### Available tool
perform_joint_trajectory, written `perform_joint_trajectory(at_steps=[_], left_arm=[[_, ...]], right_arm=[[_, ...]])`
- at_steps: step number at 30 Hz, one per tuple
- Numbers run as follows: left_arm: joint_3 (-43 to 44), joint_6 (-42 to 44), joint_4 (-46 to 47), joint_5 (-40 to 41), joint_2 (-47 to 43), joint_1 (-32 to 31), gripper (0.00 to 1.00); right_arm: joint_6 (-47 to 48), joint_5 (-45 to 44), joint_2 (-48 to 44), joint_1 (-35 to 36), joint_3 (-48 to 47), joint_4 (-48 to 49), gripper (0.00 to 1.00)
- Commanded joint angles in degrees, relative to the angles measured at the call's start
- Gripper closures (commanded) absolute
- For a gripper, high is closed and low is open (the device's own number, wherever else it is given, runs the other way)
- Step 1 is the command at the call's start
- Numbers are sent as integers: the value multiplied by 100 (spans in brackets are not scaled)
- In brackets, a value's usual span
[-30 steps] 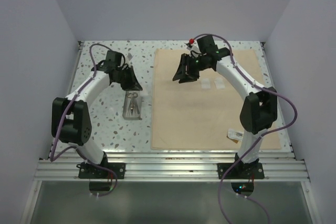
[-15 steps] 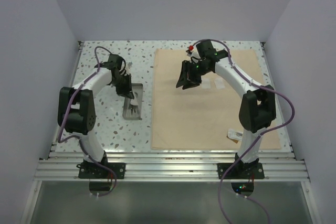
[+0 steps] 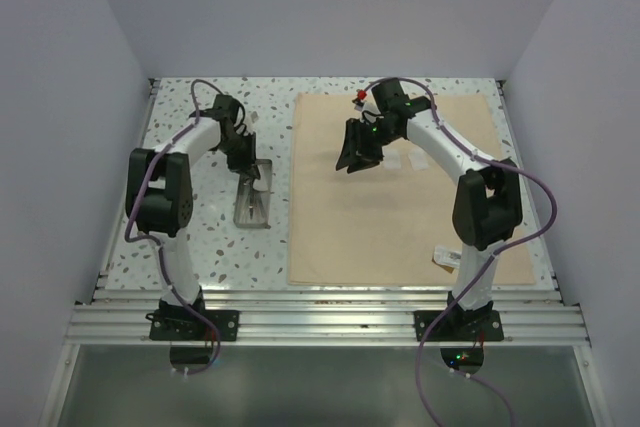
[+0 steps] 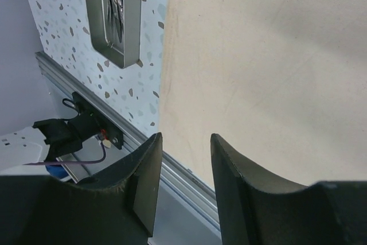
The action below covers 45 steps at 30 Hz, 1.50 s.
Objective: Prepare the surgical pack
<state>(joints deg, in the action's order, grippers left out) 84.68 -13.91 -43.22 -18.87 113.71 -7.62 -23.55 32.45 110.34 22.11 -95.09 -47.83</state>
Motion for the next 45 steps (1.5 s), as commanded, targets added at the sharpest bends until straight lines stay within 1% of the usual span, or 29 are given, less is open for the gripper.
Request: perform_joint_trajectory(at_steps=[1,3,5,7,10,11,13,14,16,17,18,19,21,25,26,28,30,35,38,40,45], left_arm=[[285,178,-186,-82,142,50,100],[338,178,-300,128,265,50,100],[373,152,-476,506,318,50,100],[330,73,-546,804,292,50,100],[286,-32,-547,1043,195,50,100],[285,-50,-547,1087,169,50,95],[294,-68,-547,1070,160,50,90],[294,-68,-547,1035,160,50,83],[294,-85,-529,930,134,50,77],[286,-111,-512,895,64,50,68],[277,-138,-486,859,20,50,66],[259,-182,-485,824,-85,50,60],[242,-217,-485,824,-200,50,55],[224,-322,-564,859,-525,32,49],[224,-349,-582,868,-699,32,46],[215,-384,-652,920,-876,32,38],[206,-446,-687,868,-1113,32,38],[22,-682,-609,403,-1666,-12,38],[-162,-814,-416,51,-1949,-90,39],[-347,-894,-319,-212,-2132,-135,41],[-821,-1157,86,-432,-2432,-319,42]], right_arm=[[114,60,-13,4,-10,2,57],[105,43,-13,13,-18,2,57],[114,-36,13,13,-27,2,57],[149,-107,40,13,-54,-15,57],[167,-291,119,-14,-106,2,58],[149,-326,154,-40,-176,20,58],[105,-484,250,-57,-273,11,58],[79,-546,285,-75,-386,2,58],[44,-844,373,-101,-510,-33,58],[17,-984,391,-154,-624,-59,58],[0,-1099,417,-198,-651,-68,59],[-35,-1318,452,-329,-677,-59,59],[-114,-1512,497,-496,-651,-16,59],[-71,-1838,681,-1049,-616,90,59],[-36,-1865,794,-1129,-651,38,58],[148,-1926,892,-1296,-721,2,57],[315,-1979,1006,-1375,-800,-24,56],[606,-2075,1112,-1543,-854,-94,53],[703,-1971,1164,-1622,-722,28,51],[808,-1733,1287,-1666,-748,63,51],[975,-1619,1384,-1718,-678,318,51]])
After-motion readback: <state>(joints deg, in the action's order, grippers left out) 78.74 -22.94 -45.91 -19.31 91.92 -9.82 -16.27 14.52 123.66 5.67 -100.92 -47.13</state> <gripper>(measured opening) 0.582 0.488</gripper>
